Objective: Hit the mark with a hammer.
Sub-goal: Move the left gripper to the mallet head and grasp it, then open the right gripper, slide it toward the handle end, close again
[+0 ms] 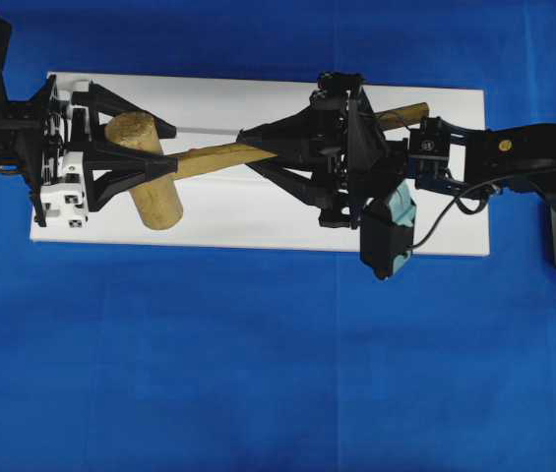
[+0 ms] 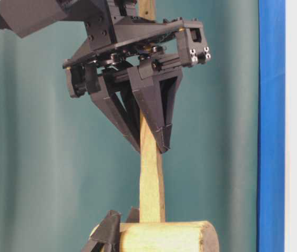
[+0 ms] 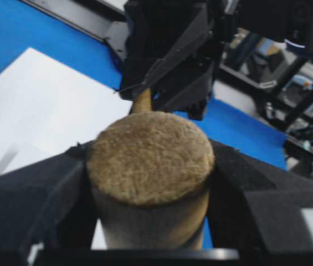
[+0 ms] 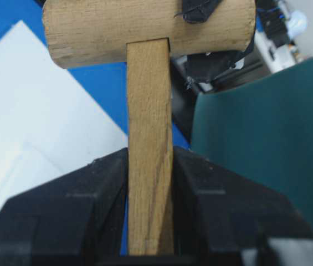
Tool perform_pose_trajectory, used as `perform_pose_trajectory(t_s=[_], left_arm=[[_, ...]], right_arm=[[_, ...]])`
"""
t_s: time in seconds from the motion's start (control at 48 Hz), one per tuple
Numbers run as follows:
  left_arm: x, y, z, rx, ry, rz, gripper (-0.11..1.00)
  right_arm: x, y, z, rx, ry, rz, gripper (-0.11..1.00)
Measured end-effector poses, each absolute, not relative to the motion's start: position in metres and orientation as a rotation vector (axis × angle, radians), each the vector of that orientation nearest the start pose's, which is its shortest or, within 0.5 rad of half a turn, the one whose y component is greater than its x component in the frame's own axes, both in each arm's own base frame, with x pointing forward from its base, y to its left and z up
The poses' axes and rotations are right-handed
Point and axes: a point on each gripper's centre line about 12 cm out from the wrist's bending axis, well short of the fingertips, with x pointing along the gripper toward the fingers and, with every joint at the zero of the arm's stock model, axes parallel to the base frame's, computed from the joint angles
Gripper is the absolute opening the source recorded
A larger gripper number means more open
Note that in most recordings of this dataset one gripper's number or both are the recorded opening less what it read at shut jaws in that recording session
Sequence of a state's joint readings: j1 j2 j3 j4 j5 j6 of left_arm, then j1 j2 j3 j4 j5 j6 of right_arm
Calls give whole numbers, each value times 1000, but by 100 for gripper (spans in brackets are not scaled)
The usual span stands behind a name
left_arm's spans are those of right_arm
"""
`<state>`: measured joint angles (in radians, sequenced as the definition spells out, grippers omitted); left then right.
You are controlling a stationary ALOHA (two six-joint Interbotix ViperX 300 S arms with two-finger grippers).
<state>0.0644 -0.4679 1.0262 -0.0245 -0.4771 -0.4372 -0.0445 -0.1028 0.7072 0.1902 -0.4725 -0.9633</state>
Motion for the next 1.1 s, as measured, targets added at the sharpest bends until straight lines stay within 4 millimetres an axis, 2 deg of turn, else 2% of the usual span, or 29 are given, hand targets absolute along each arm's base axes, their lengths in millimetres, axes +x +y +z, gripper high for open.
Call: perform_pose_trajectory(t_s=[0.104, 0.146, 0.375, 0.459, 0.584, 0.709, 0.917, 1.105], left_arm=[[289, 20, 253, -462, 64, 94, 45], [289, 21, 253, -461, 62, 95, 45], [289, 21, 253, -447, 66, 95, 45], [289, 21, 252, -439, 70, 97, 45], [289, 23, 249, -376, 101, 104, 45], [288, 22, 242, -199, 166, 98, 45], [287, 21, 238, 49, 215, 68, 45], [287, 20, 238, 115, 217, 60, 45]], right_arm=[[392, -29, 244, -768, 214, -64, 11], [392, -30, 244, -754, 227, -64, 16], [391, -33, 243, -704, 259, -72, 80], [390, -31, 243, -691, 259, -72, 95], [388, -28, 248, -647, 261, -77, 94], [385, -29, 254, -581, 280, -81, 95], [385, -27, 251, -451, 340, -71, 95], [384, -25, 247, -343, 376, -70, 95]])
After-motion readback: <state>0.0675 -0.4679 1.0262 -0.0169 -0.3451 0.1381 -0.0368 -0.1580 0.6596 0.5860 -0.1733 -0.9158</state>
